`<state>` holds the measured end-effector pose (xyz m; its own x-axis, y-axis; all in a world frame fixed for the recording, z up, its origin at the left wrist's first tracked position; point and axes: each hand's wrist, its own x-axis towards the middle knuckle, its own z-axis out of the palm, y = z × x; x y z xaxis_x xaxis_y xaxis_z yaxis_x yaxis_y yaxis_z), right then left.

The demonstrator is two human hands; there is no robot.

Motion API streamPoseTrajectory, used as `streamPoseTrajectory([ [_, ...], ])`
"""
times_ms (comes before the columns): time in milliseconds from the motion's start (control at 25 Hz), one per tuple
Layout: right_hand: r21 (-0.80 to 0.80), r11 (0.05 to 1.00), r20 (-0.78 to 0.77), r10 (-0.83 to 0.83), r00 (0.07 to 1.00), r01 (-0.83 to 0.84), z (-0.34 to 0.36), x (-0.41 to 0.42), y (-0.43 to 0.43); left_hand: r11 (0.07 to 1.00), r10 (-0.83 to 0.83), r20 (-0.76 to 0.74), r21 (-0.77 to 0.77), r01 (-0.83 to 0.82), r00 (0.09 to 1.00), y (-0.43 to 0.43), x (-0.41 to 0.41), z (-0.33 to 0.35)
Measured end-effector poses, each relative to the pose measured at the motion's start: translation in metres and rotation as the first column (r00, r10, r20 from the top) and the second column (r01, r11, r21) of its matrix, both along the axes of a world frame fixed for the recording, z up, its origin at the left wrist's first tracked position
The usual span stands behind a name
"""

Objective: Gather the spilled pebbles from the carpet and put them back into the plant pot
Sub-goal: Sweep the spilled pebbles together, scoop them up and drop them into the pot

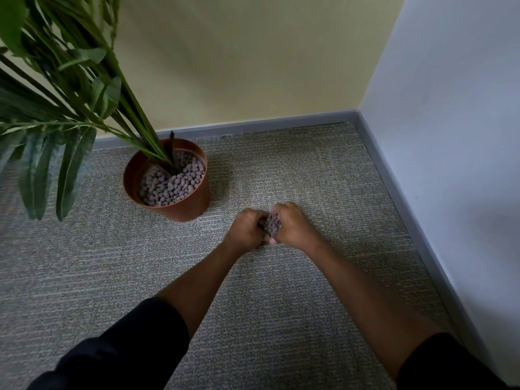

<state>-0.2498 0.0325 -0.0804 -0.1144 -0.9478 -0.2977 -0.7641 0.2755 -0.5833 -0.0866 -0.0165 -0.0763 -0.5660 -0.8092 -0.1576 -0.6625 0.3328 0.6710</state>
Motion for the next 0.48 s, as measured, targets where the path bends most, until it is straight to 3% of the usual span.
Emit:
streamPoseTrajectory([
  [240,0.005,0.997,-0.064,0.079,0.995,-0.079,0.001,0.006,0.003,0.996,0.091,0.016,0.011,-0.091,0.996,0.006,-0.001,-0.004],
  [480,0.022,1.0,-0.05,0.013,0.999,-0.012,-0.002,0.021,0.01,0.953,0.276,0.009,0.125,-0.274,0.961,0.018,0.0,-0.012],
])
